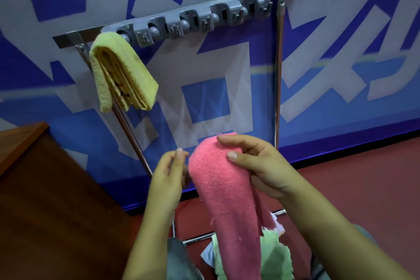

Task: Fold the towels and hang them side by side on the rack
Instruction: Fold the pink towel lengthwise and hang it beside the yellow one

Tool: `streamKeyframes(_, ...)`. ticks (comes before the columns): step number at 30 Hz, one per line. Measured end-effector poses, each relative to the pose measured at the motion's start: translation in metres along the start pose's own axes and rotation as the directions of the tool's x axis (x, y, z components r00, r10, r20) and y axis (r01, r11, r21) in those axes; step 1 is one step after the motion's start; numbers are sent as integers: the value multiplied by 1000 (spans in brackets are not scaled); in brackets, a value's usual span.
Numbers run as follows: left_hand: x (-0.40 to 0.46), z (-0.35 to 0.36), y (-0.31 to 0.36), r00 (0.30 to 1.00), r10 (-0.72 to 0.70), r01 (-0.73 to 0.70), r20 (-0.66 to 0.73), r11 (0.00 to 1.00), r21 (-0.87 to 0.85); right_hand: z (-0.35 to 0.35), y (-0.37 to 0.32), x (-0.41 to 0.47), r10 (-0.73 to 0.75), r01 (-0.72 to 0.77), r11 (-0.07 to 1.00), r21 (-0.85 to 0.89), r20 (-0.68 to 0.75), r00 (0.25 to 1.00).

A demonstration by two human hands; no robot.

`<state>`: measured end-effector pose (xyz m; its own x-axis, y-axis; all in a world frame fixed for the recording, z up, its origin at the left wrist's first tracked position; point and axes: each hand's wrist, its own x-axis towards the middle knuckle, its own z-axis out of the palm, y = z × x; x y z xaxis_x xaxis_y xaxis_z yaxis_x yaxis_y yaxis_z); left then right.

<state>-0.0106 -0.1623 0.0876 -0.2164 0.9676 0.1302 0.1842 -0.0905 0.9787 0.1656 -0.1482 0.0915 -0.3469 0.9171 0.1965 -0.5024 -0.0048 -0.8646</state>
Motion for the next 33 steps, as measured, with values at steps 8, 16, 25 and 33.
streamKeyframes(8,-27,1,-4,955,38,24,295,978,-206,5,-1,-6,44,-45,992,115,8,999)
streamKeyframes(16,-18,10,23,962,95,5,256,931,-364,1,-8,-2,64,-44,991,123,-166,984)
streamKeyframes(25,-3,5,39,947,103,20,303,926,-378,0,-17,-29,-21,35,977,-211,65,998)
streamKeyframes(33,0,1,34,972,42,40,229,938,-343,18,-19,-25,-115,105,963,-249,-25,993)
